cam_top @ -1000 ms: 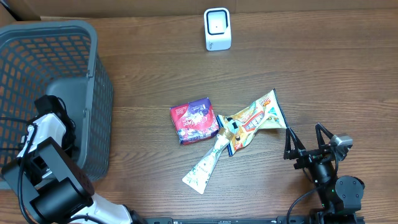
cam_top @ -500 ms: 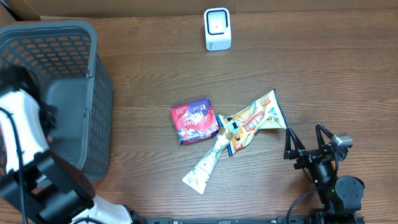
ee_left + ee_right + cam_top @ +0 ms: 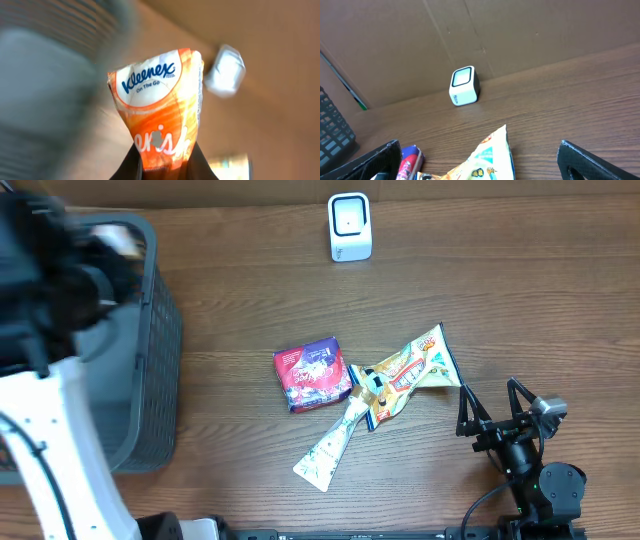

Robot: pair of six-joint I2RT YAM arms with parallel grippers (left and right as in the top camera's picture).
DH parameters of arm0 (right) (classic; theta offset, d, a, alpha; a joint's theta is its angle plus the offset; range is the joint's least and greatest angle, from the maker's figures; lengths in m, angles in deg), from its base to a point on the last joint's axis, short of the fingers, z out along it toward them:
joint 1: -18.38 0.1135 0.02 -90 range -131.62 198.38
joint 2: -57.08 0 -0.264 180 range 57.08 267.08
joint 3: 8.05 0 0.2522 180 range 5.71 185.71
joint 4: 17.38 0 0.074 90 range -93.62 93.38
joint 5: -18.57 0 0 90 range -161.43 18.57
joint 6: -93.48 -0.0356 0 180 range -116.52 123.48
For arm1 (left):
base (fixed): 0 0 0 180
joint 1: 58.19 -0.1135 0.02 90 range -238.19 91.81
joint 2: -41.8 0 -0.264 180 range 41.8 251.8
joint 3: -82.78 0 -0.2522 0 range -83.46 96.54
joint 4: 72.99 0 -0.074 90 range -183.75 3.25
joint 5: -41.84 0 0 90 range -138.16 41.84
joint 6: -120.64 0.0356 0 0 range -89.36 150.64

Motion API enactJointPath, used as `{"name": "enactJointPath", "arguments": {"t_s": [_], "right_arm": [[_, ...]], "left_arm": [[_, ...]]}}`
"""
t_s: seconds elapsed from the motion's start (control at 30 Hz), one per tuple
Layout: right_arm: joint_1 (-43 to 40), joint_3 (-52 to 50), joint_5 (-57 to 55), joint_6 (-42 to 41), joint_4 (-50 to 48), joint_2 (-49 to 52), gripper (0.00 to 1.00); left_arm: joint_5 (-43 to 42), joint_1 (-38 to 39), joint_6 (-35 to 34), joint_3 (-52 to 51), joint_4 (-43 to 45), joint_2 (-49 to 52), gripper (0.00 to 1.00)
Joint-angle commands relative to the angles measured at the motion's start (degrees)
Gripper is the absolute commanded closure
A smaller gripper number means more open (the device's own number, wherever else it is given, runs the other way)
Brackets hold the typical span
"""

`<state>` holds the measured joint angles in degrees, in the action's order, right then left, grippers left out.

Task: Scan the item barcode
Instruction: 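Lift the Kleenex pack out and place it on the yellow bag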

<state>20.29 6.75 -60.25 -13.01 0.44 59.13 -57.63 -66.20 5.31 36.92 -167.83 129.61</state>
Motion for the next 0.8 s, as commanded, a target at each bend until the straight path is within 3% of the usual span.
{"name": "enactJointPath", "arguments": {"t_s": [0.0, 0.07, 0.1, 0.3, 0.43, 0.6, 0.77], "right_arm": [[0.28, -0.59, -0.02, -0.04, -0.33, -0.24, 0.0], [0.28, -0.59, -0.02, -0.07, -0.33, -0.24, 0.0], [0.28, -0.59, -0.02, -0.07, -0.33, -0.24, 0.0], [0.28, -0.59, -0.02, -0.07, -0.33, -0.24, 0.0], [0.28, -0.59, 0.0, -0.07, -0.33, -0.24, 0.0], [0.28, -0.59, -0.22, -0.04, -0.33, -0.24, 0.0], [0.28, -0.22, 1.14, 0.04, -2.73, -0.24, 0.0]], "left_arm": [[2.49, 14.4, 2.62, -1.62, -2.62, 1.36, 0.96], [8.59, 22.58, 1.33, -4.46, -3.19, 2.43, 0.96], [13.7, 30.36, -2.25, -8.72, -2.4, 3.93, 0.96], [16.37, 47.82, -6.08, -23.78, 8.5, 11.15, 0.94], [13.11, 54.82, -6.45, -30.38, 17.57, 17.49, 0.94], [10.51, 61.29, -6.43, -31.63, 24.28, 25.64, 0.96], [9.33, 62.58, -6.4, -31.61, 29.51, 26.49, 0.96]]}}
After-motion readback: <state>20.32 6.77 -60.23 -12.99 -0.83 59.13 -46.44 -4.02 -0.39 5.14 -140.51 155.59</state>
